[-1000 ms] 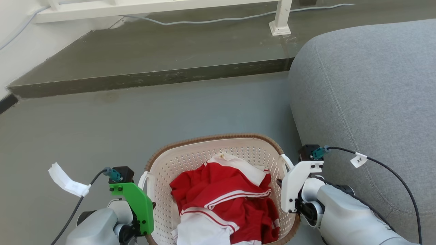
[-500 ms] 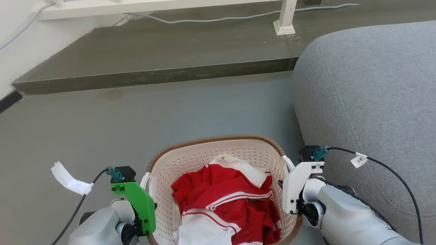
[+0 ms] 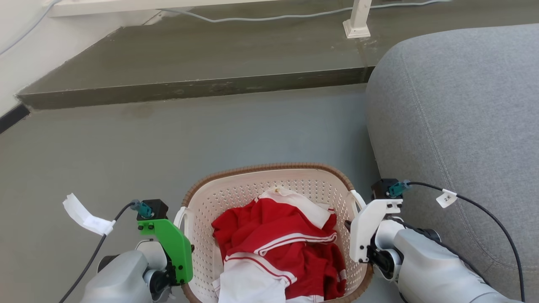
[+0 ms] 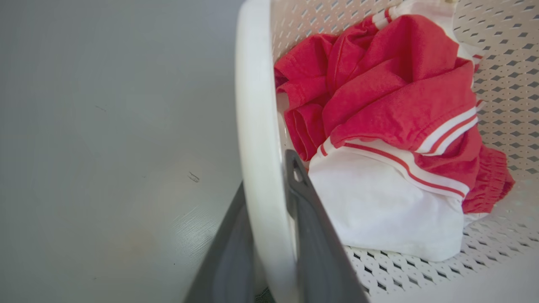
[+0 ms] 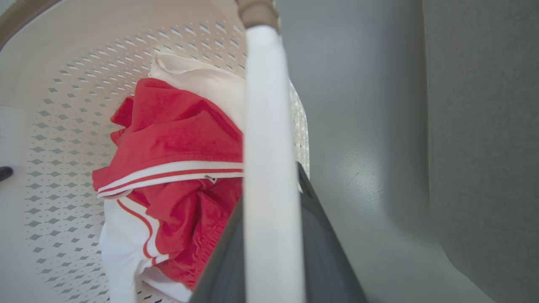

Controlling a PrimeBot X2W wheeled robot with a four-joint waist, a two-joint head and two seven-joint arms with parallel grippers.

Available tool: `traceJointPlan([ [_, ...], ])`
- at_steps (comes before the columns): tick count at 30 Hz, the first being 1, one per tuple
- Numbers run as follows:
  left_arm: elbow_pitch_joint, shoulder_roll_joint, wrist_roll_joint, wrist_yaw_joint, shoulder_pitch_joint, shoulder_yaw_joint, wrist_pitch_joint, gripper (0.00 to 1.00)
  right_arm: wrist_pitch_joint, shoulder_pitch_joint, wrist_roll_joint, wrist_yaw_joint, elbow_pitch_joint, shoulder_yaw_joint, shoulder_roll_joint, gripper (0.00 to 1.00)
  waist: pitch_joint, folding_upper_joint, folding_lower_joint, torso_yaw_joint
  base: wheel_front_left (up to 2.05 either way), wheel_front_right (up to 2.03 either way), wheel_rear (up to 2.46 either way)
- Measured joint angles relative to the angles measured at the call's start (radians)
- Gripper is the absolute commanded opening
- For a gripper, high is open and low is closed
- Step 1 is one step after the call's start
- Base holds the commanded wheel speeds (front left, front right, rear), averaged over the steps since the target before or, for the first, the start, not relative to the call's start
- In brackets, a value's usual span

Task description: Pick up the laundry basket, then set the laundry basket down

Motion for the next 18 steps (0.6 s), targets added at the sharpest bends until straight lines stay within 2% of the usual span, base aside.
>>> traceJointPlan([
  [18, 0.001, 0.0, -0.001, 0.0, 0.0, -0.005, 0.0, 0.0, -0.013, -0.002, 0.028, 0.0, 0.006, 0.022, 0.0, 0.0, 0.008, 0.0, 0.0, 0.007, 0.0, 0.0, 0.0],
])
